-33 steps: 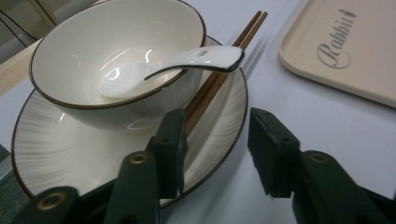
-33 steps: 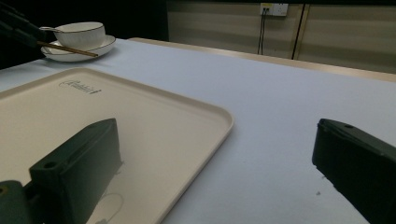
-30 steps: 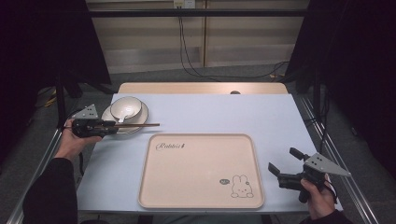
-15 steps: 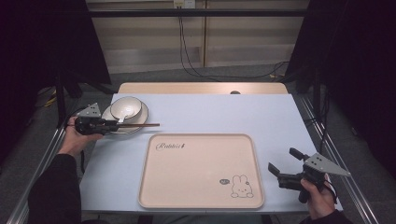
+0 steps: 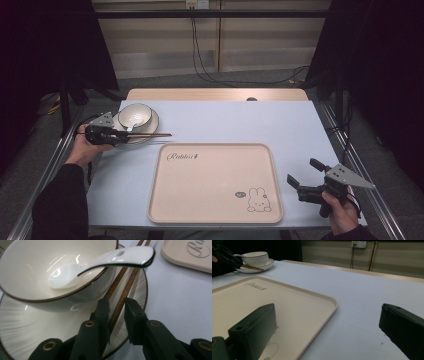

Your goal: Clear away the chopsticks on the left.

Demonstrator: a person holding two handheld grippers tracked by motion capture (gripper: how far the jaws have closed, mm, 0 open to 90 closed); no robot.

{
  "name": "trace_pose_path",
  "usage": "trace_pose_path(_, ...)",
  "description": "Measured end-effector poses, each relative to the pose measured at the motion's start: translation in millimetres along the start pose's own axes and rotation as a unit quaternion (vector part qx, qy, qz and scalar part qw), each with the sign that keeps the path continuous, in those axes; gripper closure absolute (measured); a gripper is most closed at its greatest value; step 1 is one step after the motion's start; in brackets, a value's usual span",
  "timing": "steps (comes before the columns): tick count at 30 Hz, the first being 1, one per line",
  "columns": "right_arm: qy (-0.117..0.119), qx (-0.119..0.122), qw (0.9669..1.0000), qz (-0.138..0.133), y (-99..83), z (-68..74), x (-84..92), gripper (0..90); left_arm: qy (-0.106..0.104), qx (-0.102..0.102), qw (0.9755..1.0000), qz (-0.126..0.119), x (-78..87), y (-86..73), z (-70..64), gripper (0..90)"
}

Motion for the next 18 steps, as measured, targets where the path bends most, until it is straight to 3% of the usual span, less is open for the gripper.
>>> trace_pose_path(4,-0.001,-0.001,1.0,-0.001,-0.1,0.0,0.0,0.9,-0.009,-0.007,0.9999,0.006,-0.9,2.5,-0.5,75.0)
trace_pose_path(6,0.001,-0.003,1.0,0.0,-0.1,0.2,0.1,0.9,-0.018,-0.007,0.9998,0.005,-1.1,4.0,-1.0,82.2)
trace_pose_path(10,0.0,-0.003,1.0,0.0,0.0,0.2,0.1,0.9,-0.029,-0.008,0.9995,0.008,-0.9,5.2,-1.7,83.9)
trace_pose_path(18,-0.001,-0.004,1.0,-0.002,0.1,-0.1,-0.2,0.9,-0.032,0.023,0.9992,-0.002,2.4,6.7,-3.1,85.2)
Point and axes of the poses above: each handheld gripper's, and its own axes: x roughly backward along the jaws, y roughly out of its top, z roughly to its left, the point moved 3 cm from there along -x, roughly forward along the jaws, and after that the axes turned 11 degrees about y, right-handed, at the moved point
